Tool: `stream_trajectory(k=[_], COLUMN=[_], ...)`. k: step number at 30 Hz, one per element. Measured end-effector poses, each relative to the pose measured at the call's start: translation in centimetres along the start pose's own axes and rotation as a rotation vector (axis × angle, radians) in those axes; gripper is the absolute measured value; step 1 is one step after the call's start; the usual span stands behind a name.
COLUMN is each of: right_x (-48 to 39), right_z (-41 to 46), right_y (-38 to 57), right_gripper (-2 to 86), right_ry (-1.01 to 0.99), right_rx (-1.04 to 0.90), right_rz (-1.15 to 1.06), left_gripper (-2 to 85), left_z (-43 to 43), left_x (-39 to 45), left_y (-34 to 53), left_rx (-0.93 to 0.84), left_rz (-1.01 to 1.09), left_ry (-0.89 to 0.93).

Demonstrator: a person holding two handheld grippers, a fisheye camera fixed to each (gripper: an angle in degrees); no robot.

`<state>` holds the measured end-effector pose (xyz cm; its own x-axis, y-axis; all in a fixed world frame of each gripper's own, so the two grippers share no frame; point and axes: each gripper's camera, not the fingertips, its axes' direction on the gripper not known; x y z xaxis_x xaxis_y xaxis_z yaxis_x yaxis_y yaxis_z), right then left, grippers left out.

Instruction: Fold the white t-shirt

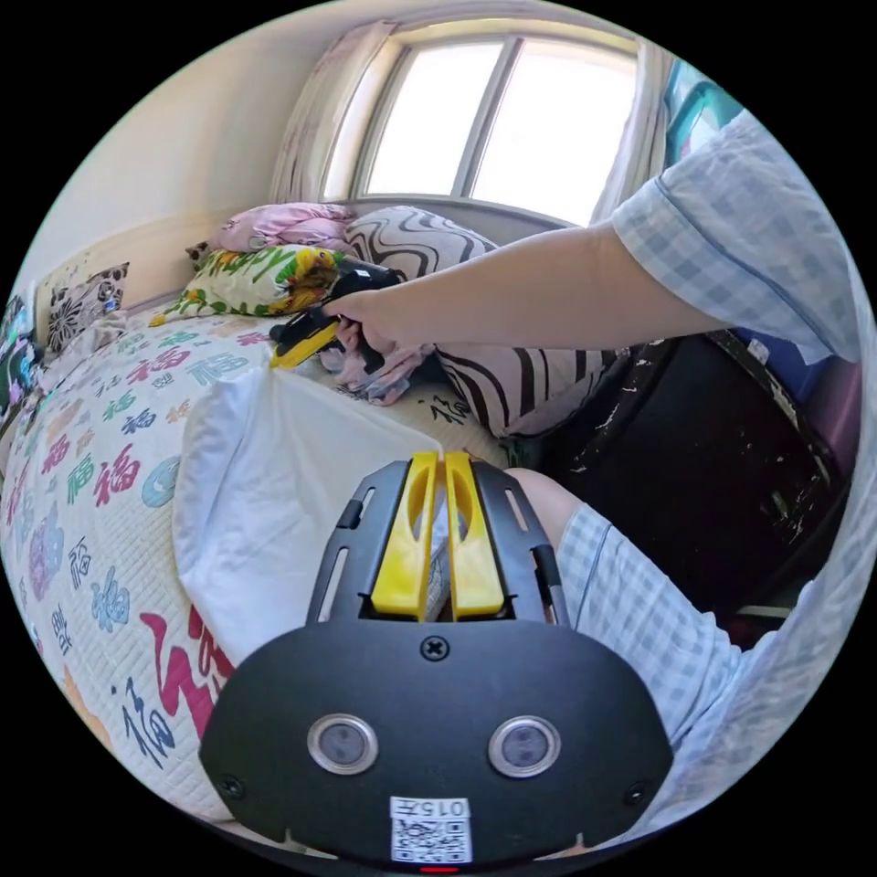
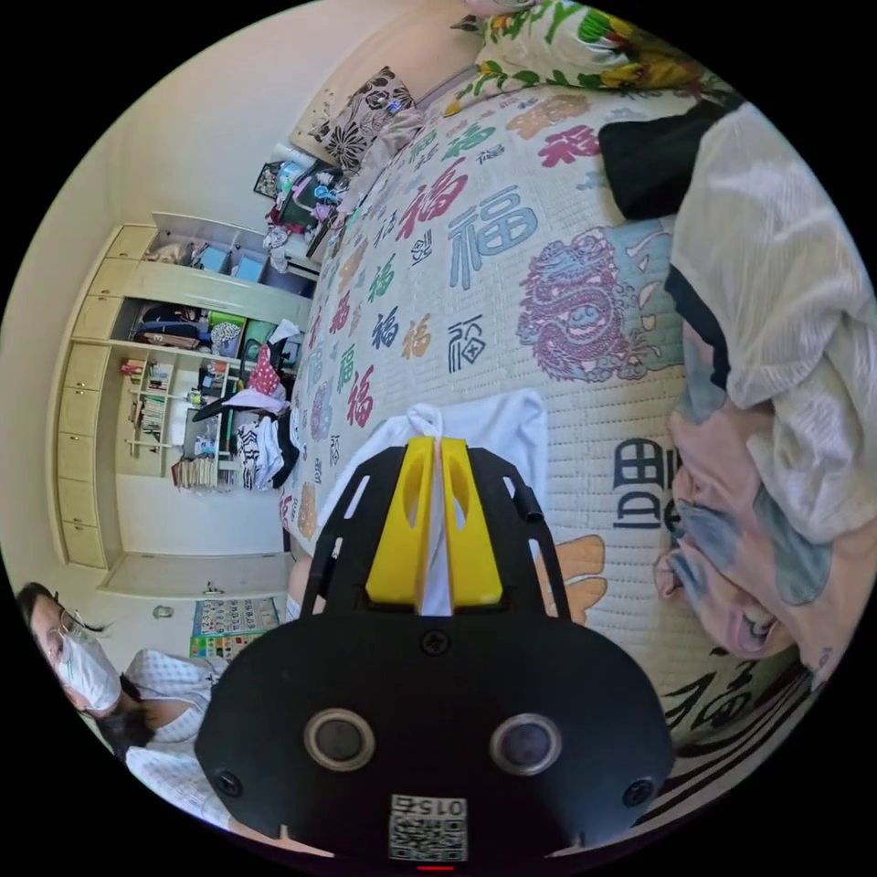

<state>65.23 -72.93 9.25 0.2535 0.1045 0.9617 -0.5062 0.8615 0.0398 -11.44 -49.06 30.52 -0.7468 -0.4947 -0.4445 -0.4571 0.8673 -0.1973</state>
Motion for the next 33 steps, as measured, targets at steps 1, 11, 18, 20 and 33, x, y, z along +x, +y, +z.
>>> stream_trajectory(k=[1, 11, 18, 20, 33], right_x=[1.2, 8.5, 11.5, 11.9, 13.5], right_z=[-0.7, -4.8, -7.6, -8.3, -11.6], right_y=[-0.1, 0.6, 1.4, 1.7, 2.2], right_gripper=[-0.6, -0.5, -0.4, -0.5, -0.6], right_ry=[-0.015, -0.030, -0.086, -0.102, -0.072], right_rx=[-0.003, -0.013, 0.018, 0.027, -0.031], right_rz=[-0.003, 0.017, 0.023, 0.020, -0.022], left_gripper=[-0.3, 9.4, 8.2, 7.4, 14.2], left_z=[0.4, 10.7, 3.0, 2.0, 24.1], left_x=[0.1, -3.1, -13.1, -18.3, -35.3], left_y=[-0.6, -6.7, -15.7, -19.6, -37.1], left_rx=[-0.006, -0.457, -0.303, -0.233, -0.914], left_rz=[0.007, 0.135, 0.216, 0.221, 0.366], left_ry=[-0.003, 0.246, 0.281, 0.190, 0.837])
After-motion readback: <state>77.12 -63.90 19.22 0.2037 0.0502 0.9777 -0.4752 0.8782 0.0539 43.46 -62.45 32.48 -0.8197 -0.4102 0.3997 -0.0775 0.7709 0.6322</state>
